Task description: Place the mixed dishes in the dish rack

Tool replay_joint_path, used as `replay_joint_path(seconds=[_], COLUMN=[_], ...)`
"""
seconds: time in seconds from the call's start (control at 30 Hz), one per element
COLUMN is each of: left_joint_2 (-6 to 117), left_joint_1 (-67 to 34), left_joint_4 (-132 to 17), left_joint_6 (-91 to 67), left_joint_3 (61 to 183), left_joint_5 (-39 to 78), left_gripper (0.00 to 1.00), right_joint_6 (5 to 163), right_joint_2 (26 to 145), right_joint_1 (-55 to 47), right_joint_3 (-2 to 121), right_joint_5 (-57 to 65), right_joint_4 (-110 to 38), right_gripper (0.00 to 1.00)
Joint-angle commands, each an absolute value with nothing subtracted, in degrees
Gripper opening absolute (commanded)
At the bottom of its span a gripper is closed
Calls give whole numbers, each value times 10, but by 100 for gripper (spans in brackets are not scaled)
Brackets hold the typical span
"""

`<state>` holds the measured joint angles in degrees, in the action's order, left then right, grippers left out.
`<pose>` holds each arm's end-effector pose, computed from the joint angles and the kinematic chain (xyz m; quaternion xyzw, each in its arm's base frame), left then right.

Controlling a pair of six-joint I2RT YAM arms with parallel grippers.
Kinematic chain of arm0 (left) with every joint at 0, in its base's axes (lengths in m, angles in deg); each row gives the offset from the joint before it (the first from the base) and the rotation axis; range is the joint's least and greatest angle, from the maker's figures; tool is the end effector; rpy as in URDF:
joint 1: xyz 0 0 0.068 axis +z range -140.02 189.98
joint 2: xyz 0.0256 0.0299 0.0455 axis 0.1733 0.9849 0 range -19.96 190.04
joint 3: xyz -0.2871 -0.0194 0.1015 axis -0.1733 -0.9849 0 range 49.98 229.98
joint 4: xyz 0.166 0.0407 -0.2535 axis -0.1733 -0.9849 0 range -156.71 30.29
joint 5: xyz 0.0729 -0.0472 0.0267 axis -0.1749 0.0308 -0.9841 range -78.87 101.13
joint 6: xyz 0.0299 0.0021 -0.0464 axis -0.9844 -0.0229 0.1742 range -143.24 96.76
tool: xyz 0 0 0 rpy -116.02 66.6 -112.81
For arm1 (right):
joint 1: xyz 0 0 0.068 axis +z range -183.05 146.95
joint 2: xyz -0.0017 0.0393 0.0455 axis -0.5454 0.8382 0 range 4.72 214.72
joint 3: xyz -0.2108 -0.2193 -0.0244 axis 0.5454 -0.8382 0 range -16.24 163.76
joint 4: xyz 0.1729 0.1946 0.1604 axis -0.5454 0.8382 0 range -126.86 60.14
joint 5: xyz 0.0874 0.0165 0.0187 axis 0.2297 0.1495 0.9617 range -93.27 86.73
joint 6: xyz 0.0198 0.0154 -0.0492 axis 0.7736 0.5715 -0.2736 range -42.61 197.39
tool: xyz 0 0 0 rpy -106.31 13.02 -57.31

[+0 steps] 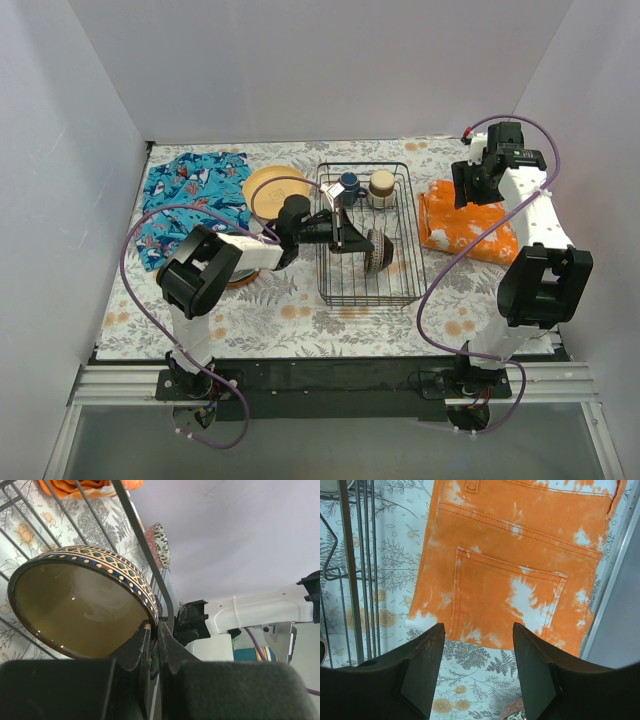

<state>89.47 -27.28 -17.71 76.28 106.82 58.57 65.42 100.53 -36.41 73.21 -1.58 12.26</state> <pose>0.3347 -0.2893 0.1802 0.1442 -0.7357 0.6578 0.0723 0.4094 -0.0230 0.3447 -0.0761 0.9518 -0.0255 0.2959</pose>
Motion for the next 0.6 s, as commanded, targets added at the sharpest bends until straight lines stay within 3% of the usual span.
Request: replay_joint_path(seconds=[0.0,0.57], left_joint_2=[889,926], left_joint_1=[-273,-260], left_joint_4=[-125,-132], left_joint_6=[759,801], left_joint_3=[1077,1068], left_joint_5=[604,590], left_gripper=[0,0], right_joint_6=[660,657], right_joint_2=[992,989], right_joint_1=[-366,-367], right_joint_3=[739,733], right_joint_5=[-8,-10], right_joint_4=[108,104], right_gripper=[65,65])
